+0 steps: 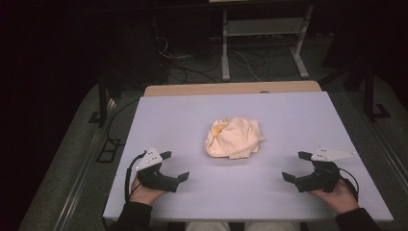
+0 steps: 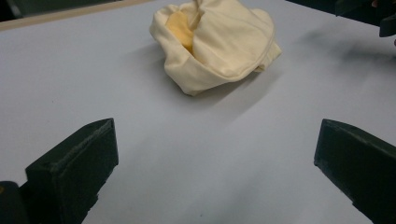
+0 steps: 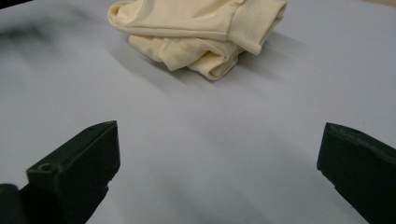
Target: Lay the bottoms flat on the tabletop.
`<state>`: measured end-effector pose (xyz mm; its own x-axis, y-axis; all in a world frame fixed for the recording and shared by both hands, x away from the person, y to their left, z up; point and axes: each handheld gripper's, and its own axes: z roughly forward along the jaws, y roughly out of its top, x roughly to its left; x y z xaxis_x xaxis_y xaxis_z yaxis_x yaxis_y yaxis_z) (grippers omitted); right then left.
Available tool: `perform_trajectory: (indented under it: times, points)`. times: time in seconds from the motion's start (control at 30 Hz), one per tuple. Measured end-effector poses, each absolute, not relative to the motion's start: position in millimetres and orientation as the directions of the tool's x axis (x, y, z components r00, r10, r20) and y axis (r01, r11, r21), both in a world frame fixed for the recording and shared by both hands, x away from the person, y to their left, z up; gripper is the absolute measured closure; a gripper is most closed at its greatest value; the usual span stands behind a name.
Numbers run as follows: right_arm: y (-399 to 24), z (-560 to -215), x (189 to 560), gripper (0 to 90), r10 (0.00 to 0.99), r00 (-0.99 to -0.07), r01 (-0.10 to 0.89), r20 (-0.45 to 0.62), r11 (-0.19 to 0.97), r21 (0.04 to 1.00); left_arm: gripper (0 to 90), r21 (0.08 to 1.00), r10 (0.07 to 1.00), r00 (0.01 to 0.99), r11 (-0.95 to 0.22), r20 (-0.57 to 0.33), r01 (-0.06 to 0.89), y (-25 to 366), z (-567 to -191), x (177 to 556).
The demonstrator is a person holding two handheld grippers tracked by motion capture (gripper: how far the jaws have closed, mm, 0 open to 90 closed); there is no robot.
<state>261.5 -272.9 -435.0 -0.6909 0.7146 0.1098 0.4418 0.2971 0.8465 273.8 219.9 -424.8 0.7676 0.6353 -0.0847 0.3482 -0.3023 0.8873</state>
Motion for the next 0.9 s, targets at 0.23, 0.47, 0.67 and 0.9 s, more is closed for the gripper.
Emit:
perform_trajectory:
  times: [0.23, 0.47, 0.67, 0.9]
  points:
    - [-274.3, -435.5, 262.3, 0.0, 0.727, -0.679, 0.450, 0.104, 0.301, 0.841, 0.0, 0.884, 0.632, 0.770, -0.306, -0.088, 0.352, 218.9, -425.2, 273.9]
    - [-273.9, -434.6, 261.8, 0.0, 0.726, -0.680, 0.445, 0.100, 0.301, 0.843, 0.0, 0.885, 0.630, 0.772, -0.304, -0.090, 0.352, 218.9, -424.8, 273.8]
    - [-274.9, -433.0, 262.2, 0.0, 0.727, -0.680, 0.439, 0.095, 0.300, 0.847, 0.0, 0.883, 0.628, 0.773, -0.310, -0.089, 0.353, 218.2, -424.4, 273.9]
    - [-273.9, -431.8, 262.3, 0.0, 0.723, -0.685, 0.432, 0.089, 0.305, 0.849, 0.0, 0.872, 0.624, 0.776, -0.325, -0.093, 0.366, 216.4, -425.1, 274.6]
